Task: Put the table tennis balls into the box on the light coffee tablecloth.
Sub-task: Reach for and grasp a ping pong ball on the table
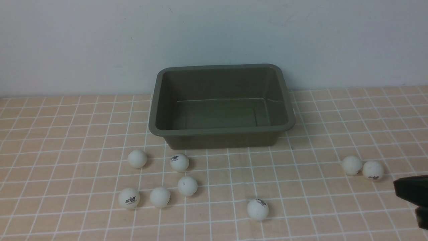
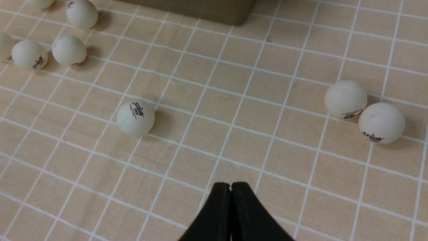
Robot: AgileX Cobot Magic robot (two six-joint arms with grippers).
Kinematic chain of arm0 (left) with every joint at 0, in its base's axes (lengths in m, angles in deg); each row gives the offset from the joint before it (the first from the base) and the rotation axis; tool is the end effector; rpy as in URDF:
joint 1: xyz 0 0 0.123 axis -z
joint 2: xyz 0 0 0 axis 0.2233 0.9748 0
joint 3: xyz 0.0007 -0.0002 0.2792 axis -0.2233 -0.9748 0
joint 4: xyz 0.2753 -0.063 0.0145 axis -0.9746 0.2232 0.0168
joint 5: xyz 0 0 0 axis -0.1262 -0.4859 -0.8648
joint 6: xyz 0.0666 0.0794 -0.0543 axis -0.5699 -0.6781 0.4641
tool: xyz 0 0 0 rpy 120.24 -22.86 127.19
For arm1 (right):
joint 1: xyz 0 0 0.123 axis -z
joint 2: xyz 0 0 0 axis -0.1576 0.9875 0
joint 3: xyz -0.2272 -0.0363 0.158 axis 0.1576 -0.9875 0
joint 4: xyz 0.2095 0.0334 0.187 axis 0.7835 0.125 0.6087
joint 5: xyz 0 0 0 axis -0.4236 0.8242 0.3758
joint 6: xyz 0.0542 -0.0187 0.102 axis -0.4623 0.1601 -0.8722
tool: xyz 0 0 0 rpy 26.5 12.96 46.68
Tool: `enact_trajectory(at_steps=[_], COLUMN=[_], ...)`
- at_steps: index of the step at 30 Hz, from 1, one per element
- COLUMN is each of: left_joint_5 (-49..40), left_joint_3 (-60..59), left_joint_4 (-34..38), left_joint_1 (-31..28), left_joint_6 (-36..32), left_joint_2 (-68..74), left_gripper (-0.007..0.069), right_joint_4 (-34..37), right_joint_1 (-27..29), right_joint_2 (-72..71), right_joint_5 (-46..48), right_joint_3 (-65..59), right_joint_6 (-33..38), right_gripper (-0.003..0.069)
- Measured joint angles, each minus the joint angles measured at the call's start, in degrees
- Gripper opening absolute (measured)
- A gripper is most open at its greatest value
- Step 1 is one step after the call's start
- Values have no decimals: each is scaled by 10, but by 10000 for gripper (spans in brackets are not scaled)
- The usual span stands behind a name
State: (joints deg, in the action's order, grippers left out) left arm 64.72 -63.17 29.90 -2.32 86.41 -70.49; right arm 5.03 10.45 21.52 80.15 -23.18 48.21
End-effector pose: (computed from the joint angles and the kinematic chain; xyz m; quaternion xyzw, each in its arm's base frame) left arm 0.1298 -0.0231 0.2785 -0.0463 0.6706 -0.1796 0.7183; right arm 0.1909 0.0453 0.2534 -0.1642 0.9135 0.1664 0.3329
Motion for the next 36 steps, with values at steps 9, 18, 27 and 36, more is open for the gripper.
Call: enact_trajectory(at_steps=[9,18,27,36], left_joint_5=[-2,-57,-206,-163], left_joint_3=[64,155,306,439], left_joint_4=[-249,-377,-296,-386], left_joint_1=[142,244,250,250], left_joint_6=[218,274,304,320], left_joint_2=[285,515,556,524], left_gripper=[-69,-69,-69,-69], right_joint_4=[-2,-1,-4,-4], right_joint_1=[0,0,0,0], right_joint_2=[40,41,41,43], right_joint_5=[18,18,5,-4], right_joint_3=[47,52,52,52], right_joint_6=[-3,-23,-43,-43], right_gripper=[-15,-15,-15,-15])
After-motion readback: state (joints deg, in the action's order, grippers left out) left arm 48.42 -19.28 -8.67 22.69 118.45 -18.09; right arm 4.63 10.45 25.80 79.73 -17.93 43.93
